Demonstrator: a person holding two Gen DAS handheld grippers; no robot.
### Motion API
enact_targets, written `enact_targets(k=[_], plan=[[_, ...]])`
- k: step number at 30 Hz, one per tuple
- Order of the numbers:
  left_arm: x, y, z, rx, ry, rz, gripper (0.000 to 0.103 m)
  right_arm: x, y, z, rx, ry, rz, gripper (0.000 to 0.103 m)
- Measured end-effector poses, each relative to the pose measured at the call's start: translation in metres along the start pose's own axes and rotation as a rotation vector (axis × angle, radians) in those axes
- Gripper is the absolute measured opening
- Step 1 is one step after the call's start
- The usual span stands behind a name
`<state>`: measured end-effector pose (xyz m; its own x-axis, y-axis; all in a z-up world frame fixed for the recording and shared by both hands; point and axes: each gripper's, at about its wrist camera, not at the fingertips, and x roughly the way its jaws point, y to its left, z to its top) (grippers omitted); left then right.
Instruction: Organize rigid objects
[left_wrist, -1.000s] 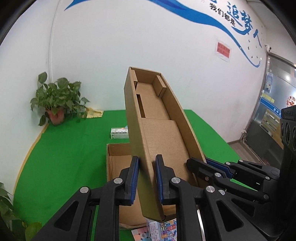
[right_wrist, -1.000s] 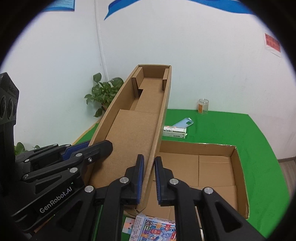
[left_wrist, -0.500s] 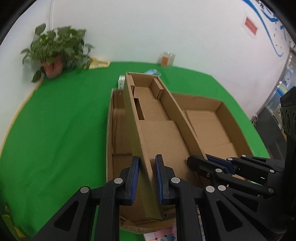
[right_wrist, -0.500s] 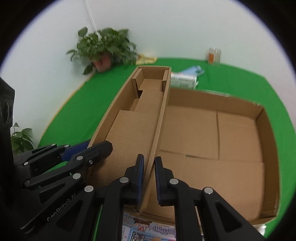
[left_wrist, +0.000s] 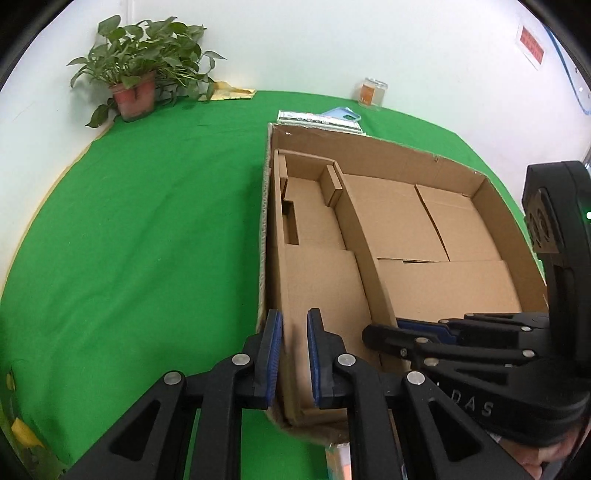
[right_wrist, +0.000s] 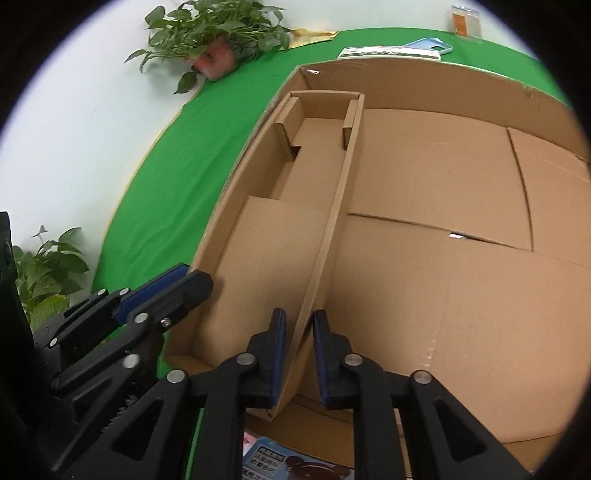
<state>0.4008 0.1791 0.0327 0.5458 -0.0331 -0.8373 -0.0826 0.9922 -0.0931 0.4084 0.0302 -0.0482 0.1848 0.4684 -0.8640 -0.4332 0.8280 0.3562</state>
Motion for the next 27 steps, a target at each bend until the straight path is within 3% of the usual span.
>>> enact_targets(k=[4, 9, 11, 13, 15, 16, 17, 20, 22, 27], plan=[[-0.013, 0.015, -0.021, 0.005, -0.023, -0.003, 0.011, -0.005, -0.001, -0.002, 0.006, -0.005, 0.043, 0.018], [-0.022, 0.009, -0.043, 0.028, -0.027, -0.022, 0.012, 0.003, 0.002, 0.001, -0.029, -0.003, 0.028, 0.016], [-0.029, 0.004, -0.048, 0.036, -0.058, -0.02, 0.012, -0.001, -0.002, 0.001, -0.005, 0.003, 0.066, 0.018], [-0.047, -0.002, -0.057, 0.05, -0.114, -0.031, 0.014, -0.015, -0.002, -0.004, -0.015, -0.039, 0.034, 0.025], [-0.066, -0.009, -0.065, 0.073, -0.175, -0.025, 0.041, -0.045, 0.0, -0.014, -0.046, -0.145, -0.033, 0.057], [-0.076, -0.012, -0.071, 0.078, -0.209, -0.018, 0.075, -0.064, -0.002, -0.022, -0.054, -0.212, -0.069, 0.066], [-0.089, -0.016, -0.078, 0.082, -0.263, -0.007, 0.102, -0.081, -0.004, -0.031, -0.057, -0.271, -0.098, 0.078], [-0.118, -0.03, -0.096, 0.129, -0.337, -0.032, 0.102, -0.13, -0.01, -0.082, -0.085, -0.447, -0.245, 0.082], [-0.133, -0.041, -0.11, 0.129, -0.358, -0.068, 0.102, -0.146, -0.007, -0.124, -0.147, -0.508, -0.321, 0.083], [-0.159, -0.057, -0.14, 0.09, -0.395, -0.139, 0.102, -0.152, -0.023, -0.195, -0.108, -0.459, -0.302, 0.083]])
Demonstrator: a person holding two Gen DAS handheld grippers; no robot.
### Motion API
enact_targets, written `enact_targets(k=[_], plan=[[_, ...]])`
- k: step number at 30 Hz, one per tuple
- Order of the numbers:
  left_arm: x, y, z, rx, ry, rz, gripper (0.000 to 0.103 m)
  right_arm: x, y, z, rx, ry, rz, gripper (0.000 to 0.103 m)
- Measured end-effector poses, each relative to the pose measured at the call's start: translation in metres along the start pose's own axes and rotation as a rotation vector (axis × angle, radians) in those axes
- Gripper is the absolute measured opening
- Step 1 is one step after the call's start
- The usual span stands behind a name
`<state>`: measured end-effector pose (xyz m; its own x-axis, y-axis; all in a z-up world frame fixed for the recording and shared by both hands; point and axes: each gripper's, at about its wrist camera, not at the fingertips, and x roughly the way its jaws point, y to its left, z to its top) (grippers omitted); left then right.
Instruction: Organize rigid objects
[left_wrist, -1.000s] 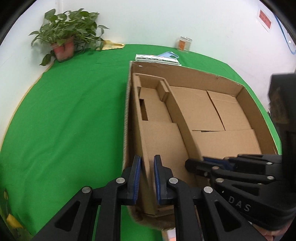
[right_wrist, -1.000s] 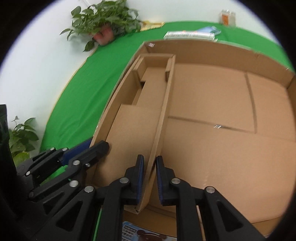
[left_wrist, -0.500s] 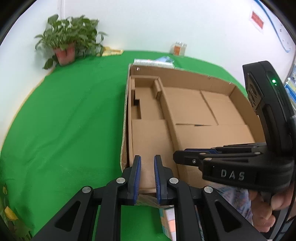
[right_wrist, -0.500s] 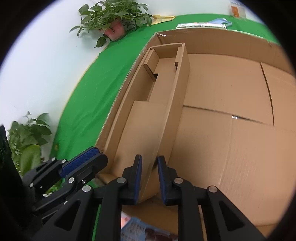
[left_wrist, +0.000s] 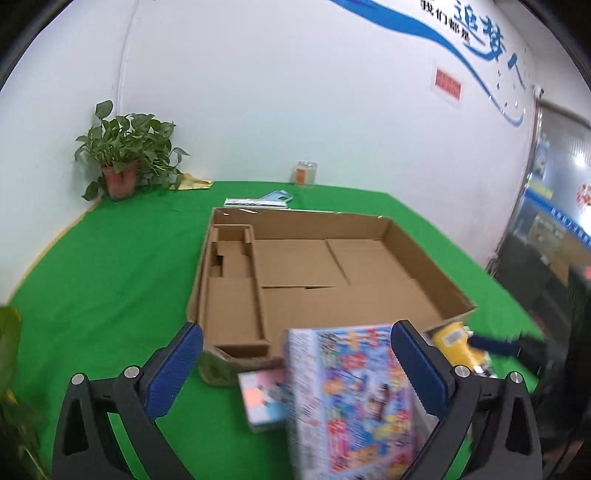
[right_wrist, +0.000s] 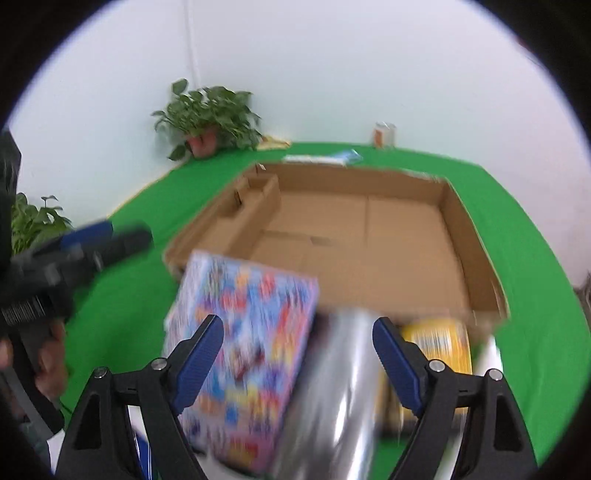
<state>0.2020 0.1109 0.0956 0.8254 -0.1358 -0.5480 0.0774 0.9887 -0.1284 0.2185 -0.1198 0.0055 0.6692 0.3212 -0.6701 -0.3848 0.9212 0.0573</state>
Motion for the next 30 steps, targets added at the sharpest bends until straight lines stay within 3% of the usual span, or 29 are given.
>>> enact_targets(k=[4, 13, 17, 21, 25, 30], plan=[[-0.021, -0.011, -0.018, -0.028, -0.007, -0.046, 0.102, -0.017, -0.006, -0.027, 0.03, -0.004, -0.003, 0.083], [-0.02, -0.028, -0.035, 0.013, 0.104, -0.089, 0.102, -0.04, -0.013, -0.048, 0.057, -0.032, 0.019, 0.084], [-0.02, -0.022, -0.04, 0.008, 0.122, -0.078, 0.102, -0.032, -0.002, -0.05, 0.02, -0.029, 0.086, 0.084], [-0.008, -0.009, -0.048, -0.022, 0.192, -0.065, 0.102, -0.012, 0.016, -0.058, -0.029, 0.033, 0.139, 0.084], [0.008, 0.006, -0.064, -0.097, 0.266, -0.134, 0.101, -0.011, 0.027, -0.067, -0.068, 0.005, 0.218, 0.084], [0.027, 0.008, -0.077, -0.126, 0.343, -0.178, 0.101, -0.016, 0.033, -0.065, -0.074, -0.069, 0.239, 0.084]])
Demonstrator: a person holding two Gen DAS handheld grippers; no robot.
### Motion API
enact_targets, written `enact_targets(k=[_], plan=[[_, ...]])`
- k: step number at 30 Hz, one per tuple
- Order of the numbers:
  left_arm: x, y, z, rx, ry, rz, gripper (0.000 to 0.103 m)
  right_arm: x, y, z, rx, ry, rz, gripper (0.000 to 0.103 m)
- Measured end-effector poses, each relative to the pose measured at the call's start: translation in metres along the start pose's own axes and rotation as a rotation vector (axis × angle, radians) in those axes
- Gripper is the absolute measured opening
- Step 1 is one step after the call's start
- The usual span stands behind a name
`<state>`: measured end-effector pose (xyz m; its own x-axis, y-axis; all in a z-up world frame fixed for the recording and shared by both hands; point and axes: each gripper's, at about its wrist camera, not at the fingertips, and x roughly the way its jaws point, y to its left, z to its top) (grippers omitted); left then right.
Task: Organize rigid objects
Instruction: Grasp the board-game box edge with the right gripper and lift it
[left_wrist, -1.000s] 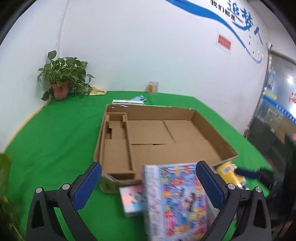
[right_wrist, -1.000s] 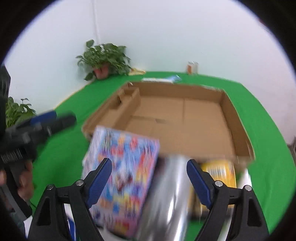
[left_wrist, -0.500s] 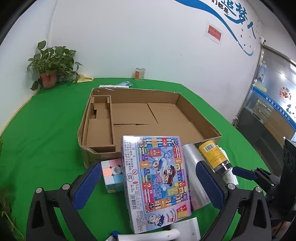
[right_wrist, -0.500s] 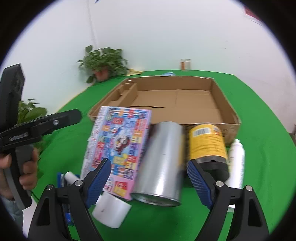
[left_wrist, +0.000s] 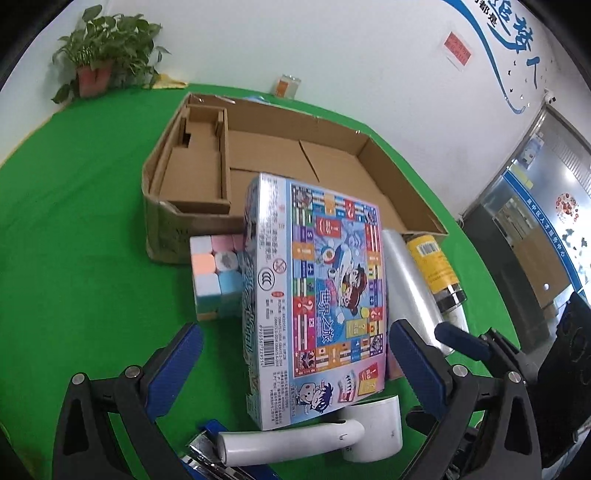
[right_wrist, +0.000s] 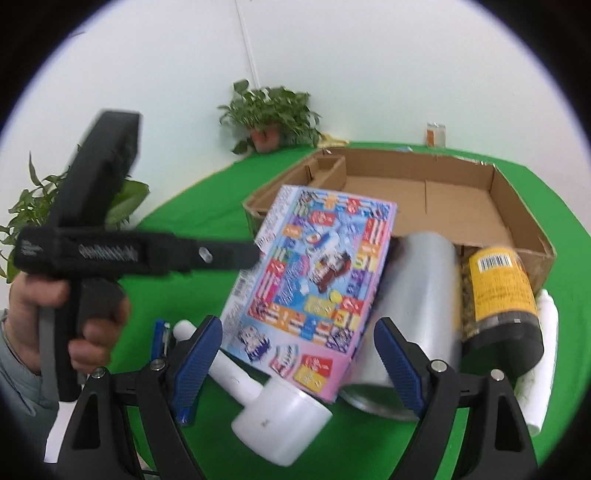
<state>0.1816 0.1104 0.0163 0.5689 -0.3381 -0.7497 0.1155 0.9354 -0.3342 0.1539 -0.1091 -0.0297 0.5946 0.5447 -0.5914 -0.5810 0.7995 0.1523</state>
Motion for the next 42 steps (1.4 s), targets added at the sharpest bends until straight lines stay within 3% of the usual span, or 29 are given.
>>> enact_targets(k=[6, 8, 11, 13, 19, 24, 29, 38, 42], plan=[[0.026, -0.004, -0.005, 0.008, 0.064, -0.04, 0.096, 0.011, -0.001, 0.003, 0.014, 0.029, -0.001, 0.084], [0.037, -0.002, -0.004, 0.004, 0.092, -0.035, 0.084, 0.019, -0.004, 0.004, 0.035, 0.058, 0.005, 0.084], [0.051, 0.003, -0.003, -0.017, 0.122, -0.045, 0.077, 0.024, -0.003, 0.001, 0.04, 0.081, 0.046, 0.084], [0.059, 0.007, -0.003, -0.022, 0.147, -0.025, 0.067, 0.029, -0.002, 0.003, 0.047, 0.088, 0.043, 0.084], [0.063, 0.028, -0.004, -0.071, 0.13, -0.106, 0.057, 0.046, -0.005, 0.013, 0.034, 0.129, -0.031, 0.084], [0.067, 0.057, -0.006, -0.136, 0.184, -0.197, 0.055, 0.066, -0.006, 0.021, -0.009, 0.216, -0.101, 0.084], [0.073, 0.064, 0.002, -0.09, 0.224, -0.204, 0.053, 0.082, -0.017, 0.029, -0.01, 0.239, -0.169, 0.085], [0.074, 0.076, 0.019, -0.056, 0.208, -0.197, 0.052, 0.091, -0.019, 0.037, -0.019, 0.227, -0.141, 0.084], [0.065, 0.074, 0.017, -0.06, 0.185, -0.183, 0.051, 0.088, -0.016, 0.036, -0.018, 0.207, -0.136, 0.075]])
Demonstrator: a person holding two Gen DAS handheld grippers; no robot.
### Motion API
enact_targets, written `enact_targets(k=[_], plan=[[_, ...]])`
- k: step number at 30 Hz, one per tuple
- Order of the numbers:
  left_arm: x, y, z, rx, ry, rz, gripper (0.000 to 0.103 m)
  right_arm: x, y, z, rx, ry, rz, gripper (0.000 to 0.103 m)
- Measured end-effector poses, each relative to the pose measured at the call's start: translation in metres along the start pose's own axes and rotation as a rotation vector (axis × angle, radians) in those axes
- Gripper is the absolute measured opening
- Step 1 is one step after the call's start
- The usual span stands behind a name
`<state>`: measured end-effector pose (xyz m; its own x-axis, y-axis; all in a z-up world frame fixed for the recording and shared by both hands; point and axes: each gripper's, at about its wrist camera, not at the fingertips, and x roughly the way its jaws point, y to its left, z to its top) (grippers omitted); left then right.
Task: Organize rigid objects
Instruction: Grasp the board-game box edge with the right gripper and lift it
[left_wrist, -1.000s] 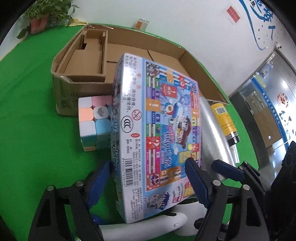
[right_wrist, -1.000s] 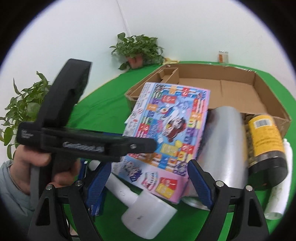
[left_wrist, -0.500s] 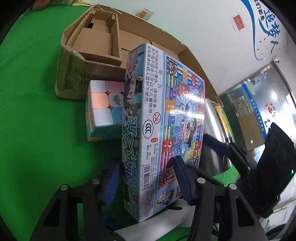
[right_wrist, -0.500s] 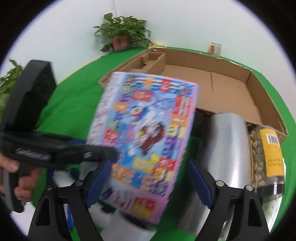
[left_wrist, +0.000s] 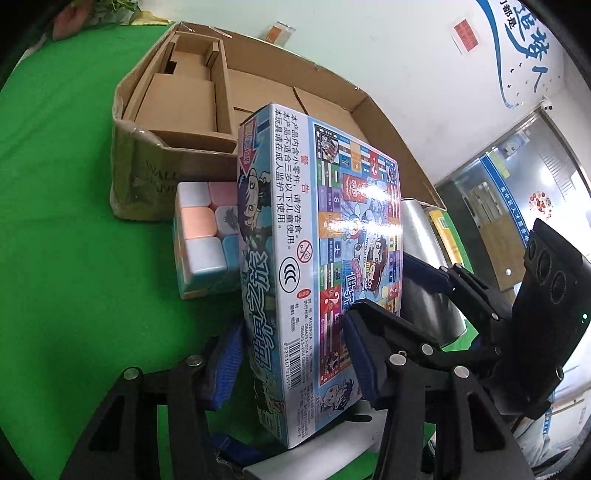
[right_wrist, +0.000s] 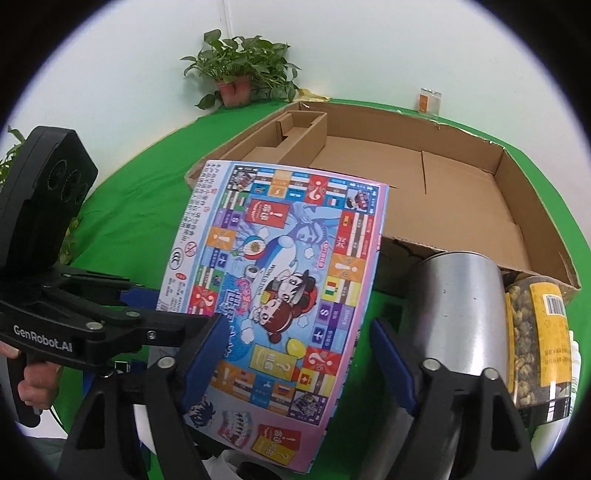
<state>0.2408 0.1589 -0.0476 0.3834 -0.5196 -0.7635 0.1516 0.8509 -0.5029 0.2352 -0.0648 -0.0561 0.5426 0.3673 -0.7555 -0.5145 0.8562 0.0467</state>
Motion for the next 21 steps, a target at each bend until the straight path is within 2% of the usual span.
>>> enact_targets(k=[7, 13, 18, 21], plan=[[-0.005, -0.01, 0.003, 0.016, 0.008, 0.044, 0.05, 0.002, 0.003, 0.001, -0.024, -0.011, 0.009, 0.077], [0.0, -0.022, -0.008, 0.037, 0.02, 0.047, 0.049, 0.004, 0.001, 0.002, -0.078, -0.005, 0.052, 0.078], [-0.008, -0.037, -0.016, 0.033, -0.004, 0.061, 0.047, 0.003, 0.003, 0.001, -0.09, -0.013, 0.063, 0.079], [-0.019, -0.044, -0.017, 0.05, -0.048, 0.077, 0.046, -0.004, 0.009, 0.001, -0.086, -0.052, 0.045, 0.078]])
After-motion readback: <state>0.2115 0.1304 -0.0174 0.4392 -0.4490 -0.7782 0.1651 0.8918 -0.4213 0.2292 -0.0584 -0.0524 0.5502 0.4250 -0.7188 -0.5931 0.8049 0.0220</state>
